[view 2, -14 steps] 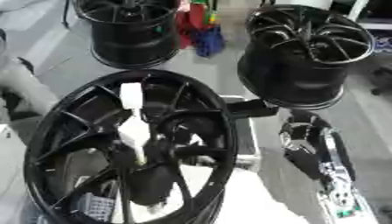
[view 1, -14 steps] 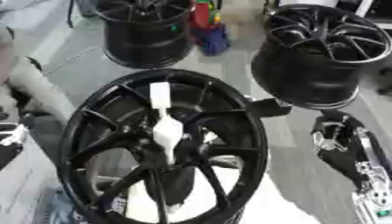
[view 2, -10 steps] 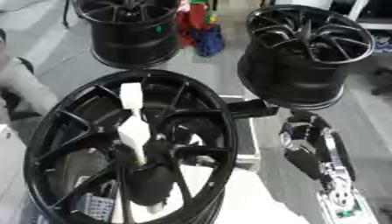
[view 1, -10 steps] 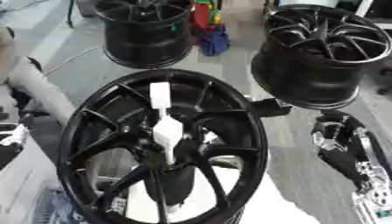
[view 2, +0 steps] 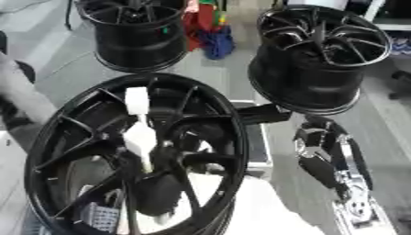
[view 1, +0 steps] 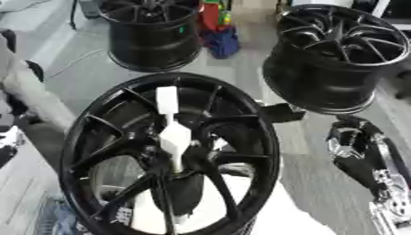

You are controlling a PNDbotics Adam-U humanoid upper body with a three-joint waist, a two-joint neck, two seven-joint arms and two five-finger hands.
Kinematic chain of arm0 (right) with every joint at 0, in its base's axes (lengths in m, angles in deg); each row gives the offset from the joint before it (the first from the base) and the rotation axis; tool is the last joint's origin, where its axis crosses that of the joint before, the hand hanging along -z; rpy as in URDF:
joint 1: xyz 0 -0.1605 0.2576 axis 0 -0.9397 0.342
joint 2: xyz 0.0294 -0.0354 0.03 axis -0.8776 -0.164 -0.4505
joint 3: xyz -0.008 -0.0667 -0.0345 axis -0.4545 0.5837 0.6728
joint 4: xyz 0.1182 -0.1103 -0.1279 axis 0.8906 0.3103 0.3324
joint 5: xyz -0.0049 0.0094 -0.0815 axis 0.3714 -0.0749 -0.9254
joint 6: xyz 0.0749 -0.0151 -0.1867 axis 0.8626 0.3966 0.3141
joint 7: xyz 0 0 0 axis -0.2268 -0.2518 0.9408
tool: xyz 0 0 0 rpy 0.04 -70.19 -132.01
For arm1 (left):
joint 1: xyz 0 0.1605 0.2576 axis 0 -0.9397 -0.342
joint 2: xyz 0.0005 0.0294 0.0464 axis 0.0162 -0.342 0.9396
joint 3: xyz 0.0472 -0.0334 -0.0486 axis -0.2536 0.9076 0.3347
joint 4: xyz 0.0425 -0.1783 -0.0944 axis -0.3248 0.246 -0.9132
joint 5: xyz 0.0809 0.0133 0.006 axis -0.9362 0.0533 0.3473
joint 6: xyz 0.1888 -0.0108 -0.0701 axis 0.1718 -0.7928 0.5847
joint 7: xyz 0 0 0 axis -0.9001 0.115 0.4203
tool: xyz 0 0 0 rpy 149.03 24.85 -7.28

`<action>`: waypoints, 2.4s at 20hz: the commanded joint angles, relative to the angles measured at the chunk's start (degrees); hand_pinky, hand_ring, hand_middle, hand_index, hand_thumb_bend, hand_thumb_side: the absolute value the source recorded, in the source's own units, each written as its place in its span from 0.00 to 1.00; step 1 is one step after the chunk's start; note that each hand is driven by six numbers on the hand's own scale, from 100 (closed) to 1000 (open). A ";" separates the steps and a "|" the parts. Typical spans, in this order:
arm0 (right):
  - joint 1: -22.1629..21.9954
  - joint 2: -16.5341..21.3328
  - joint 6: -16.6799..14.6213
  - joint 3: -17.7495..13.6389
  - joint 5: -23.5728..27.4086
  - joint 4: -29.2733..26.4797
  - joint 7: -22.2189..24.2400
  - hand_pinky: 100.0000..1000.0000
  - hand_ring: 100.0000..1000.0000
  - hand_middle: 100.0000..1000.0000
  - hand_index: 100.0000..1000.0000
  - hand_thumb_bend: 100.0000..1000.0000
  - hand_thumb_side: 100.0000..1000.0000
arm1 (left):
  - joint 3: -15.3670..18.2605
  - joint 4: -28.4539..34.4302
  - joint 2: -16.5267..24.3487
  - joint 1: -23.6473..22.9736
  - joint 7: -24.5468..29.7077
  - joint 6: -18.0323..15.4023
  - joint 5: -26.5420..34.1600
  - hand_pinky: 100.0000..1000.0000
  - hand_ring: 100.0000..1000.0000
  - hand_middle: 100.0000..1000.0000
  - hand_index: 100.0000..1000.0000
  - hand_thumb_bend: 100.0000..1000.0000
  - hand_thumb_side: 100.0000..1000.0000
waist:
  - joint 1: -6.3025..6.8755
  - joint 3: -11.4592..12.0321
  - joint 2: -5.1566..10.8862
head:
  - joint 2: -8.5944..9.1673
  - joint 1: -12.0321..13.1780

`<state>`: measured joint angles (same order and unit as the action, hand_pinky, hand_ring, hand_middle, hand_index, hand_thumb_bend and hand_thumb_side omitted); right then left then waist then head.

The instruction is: Pull the pin out of the wheel hub.

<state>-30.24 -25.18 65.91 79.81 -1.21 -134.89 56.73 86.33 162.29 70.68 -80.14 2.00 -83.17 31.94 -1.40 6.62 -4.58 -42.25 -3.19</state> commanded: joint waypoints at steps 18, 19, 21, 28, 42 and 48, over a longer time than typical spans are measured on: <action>0.11 3.16 -0.04 0.82 -0.43 0.88 1.02 0.57 0.53 0.60 0.75 0.00 0.07 | -26.97 1.96 42.85 22.98 33.62 -10.59 -1.84 0.70 0.63 0.70 0.84 0.35 0.29 | 3.43 -3.71 1.84 | -0.38 1.74; 0.04 3.31 -0.06 0.91 -0.45 0.97 1.11 0.57 0.53 0.60 0.75 0.00 0.07 | -29.11 1.06 42.03 25.19 37.44 -11.33 -2.33 0.71 0.65 0.71 0.84 0.34 0.29 | 3.62 -4.03 1.94 | -0.45 1.75; -0.12 3.56 -0.06 0.93 -0.51 1.08 1.17 0.57 0.53 0.60 0.75 0.00 0.07 | -32.73 -1.38 39.59 29.59 45.38 -12.38 -3.63 0.73 0.65 0.73 0.85 0.33 0.28 | 3.91 -4.49 2.15 | -0.60 1.74; -0.18 3.63 -0.15 1.22 -0.45 1.41 1.36 0.57 0.53 0.60 0.75 0.00 0.07 | -39.09 -11.61 28.66 40.45 58.83 -14.83 -10.60 0.76 0.70 0.77 0.87 0.34 0.25 | 4.36 -6.39 2.41 | -0.59 2.19; 0.03 3.57 -0.38 1.62 -0.28 1.75 1.89 0.57 0.53 0.60 0.75 0.00 0.07 | -40.99 -25.58 18.75 45.03 59.12 -20.11 -24.22 0.77 0.71 0.79 0.89 0.33 0.25 | 4.62 -8.04 2.49 | -0.72 3.48; 0.03 3.62 -0.37 1.56 -0.26 1.69 1.85 0.57 0.53 0.60 0.75 0.00 0.07 | -41.16 -26.98 18.05 44.28 59.12 -20.78 -25.43 0.75 0.69 0.76 0.88 0.34 0.23 | 4.59 -8.07 2.59 | -0.73 3.51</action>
<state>-30.71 -22.66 65.64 81.38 -1.58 -132.75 58.51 44.72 135.20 87.94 -36.72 57.28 -99.73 6.91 3.40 -1.42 -2.64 -42.84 0.26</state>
